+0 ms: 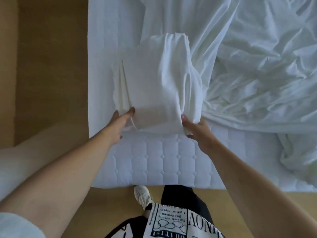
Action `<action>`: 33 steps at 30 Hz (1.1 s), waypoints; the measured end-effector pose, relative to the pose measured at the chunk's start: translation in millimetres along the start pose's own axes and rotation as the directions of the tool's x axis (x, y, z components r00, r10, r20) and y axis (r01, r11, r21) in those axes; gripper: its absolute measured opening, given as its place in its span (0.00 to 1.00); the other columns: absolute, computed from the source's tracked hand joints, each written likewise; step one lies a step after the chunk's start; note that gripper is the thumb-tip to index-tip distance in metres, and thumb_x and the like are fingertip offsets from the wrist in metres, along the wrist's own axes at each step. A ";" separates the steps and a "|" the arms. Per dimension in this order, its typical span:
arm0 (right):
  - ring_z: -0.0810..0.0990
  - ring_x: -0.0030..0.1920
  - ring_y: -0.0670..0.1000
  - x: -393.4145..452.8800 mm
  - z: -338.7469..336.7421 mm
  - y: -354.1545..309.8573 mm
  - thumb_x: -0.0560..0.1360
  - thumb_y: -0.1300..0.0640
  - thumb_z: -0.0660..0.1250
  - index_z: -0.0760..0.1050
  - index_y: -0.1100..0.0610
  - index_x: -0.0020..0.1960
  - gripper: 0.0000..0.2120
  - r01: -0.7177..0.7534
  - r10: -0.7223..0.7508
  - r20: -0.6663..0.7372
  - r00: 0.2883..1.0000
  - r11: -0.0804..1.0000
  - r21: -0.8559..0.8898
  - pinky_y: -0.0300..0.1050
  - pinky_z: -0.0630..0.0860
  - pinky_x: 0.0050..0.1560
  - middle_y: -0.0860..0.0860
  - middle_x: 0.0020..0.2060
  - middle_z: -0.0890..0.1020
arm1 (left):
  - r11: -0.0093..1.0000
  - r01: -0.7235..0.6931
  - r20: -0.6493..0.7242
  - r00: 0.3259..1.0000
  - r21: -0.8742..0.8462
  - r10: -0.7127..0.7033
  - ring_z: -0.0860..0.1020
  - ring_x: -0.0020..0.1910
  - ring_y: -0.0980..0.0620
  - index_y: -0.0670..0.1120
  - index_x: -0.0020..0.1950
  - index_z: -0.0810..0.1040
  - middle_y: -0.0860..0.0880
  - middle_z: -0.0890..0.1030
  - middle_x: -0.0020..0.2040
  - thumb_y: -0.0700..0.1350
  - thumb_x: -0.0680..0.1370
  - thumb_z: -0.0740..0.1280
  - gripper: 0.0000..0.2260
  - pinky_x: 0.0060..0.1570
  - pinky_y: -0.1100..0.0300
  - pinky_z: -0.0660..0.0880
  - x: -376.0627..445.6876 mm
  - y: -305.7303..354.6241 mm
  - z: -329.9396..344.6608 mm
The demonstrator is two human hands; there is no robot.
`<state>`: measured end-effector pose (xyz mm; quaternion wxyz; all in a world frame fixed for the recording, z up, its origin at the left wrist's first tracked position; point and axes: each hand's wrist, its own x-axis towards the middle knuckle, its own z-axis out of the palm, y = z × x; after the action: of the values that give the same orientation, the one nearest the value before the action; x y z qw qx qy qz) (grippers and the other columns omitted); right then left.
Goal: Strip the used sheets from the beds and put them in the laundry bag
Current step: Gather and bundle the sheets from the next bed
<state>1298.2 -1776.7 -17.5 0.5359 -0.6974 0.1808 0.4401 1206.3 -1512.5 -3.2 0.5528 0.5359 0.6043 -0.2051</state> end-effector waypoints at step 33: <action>0.84 0.29 0.59 -351.1 65.3 106.7 0.75 0.68 0.74 0.75 0.72 0.56 0.13 -0.219 0.224 0.020 0.974 0.927 0.305 0.45 0.79 0.24 0.64 0.37 0.84 | 0.463 -0.434 0.544 0.828 0.773 -0.132 0.81 0.60 0.41 0.53 0.69 0.77 0.47 0.81 0.63 0.55 0.61 0.86 0.38 0.49 0.38 0.83 -248.2 -90.9 -118.8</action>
<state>1001.4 -1833.0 200.9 0.5828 -0.5847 0.3281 0.4592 1027.5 -1548.2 222.1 0.3608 0.7147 0.1807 -0.5713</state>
